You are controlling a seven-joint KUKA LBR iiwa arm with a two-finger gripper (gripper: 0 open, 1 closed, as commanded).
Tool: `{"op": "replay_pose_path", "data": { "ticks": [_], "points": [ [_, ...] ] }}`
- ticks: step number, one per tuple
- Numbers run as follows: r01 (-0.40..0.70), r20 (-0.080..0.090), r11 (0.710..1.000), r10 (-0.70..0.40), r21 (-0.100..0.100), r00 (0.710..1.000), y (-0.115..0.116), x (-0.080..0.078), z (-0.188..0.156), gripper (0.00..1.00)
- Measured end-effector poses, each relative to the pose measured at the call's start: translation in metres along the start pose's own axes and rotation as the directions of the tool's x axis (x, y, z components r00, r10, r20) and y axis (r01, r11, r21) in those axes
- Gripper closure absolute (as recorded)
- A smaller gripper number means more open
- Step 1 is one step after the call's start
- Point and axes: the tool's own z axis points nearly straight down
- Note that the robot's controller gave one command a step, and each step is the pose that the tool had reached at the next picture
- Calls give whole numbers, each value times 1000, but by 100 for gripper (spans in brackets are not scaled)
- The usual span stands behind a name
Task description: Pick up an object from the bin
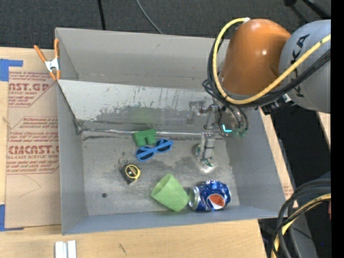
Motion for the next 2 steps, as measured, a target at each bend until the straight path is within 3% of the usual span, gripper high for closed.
{"op": "replay_pose_path", "data": {
  "ticks": [1, 2],
  "points": [
    [411, 2, 912, -411, 1, 912, -38, -10, 88, 0],
    [4, 9, 1000, -4, -1, 1000, -36, -16, 72, 0]
  ]
}}
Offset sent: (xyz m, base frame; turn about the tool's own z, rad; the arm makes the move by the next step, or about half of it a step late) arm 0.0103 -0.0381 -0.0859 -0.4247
